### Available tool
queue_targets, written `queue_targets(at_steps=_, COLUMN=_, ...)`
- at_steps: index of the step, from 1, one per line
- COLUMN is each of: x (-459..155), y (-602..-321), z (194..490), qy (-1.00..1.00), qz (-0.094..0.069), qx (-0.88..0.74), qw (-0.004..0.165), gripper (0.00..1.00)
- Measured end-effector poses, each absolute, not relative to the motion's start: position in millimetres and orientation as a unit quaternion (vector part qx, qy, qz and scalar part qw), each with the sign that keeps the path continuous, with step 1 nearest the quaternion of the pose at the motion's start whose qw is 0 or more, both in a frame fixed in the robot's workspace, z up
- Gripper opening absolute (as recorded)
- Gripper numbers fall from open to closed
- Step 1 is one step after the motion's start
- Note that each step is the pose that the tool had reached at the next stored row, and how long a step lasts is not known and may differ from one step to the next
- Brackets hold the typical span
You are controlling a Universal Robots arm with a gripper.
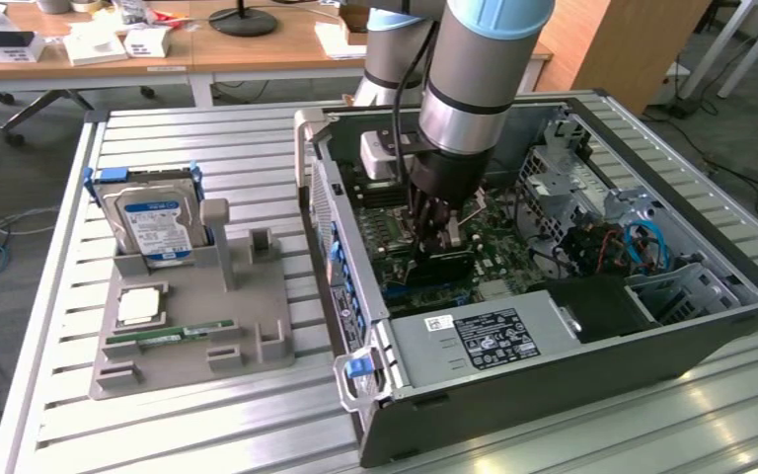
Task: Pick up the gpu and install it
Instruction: 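Press down on the gpu until it lock into place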
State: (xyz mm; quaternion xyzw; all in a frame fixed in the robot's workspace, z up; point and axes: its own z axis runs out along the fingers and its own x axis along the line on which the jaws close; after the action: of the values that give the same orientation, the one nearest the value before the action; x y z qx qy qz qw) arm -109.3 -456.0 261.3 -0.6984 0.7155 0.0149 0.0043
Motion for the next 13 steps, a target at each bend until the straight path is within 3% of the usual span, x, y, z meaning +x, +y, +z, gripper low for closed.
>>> queue_targets(at_steps=13, x=-109.7, y=-456.0, z=260.6, qy=0.715, qz=0.015, qx=-0.698, qw=0.004, gripper=0.11)
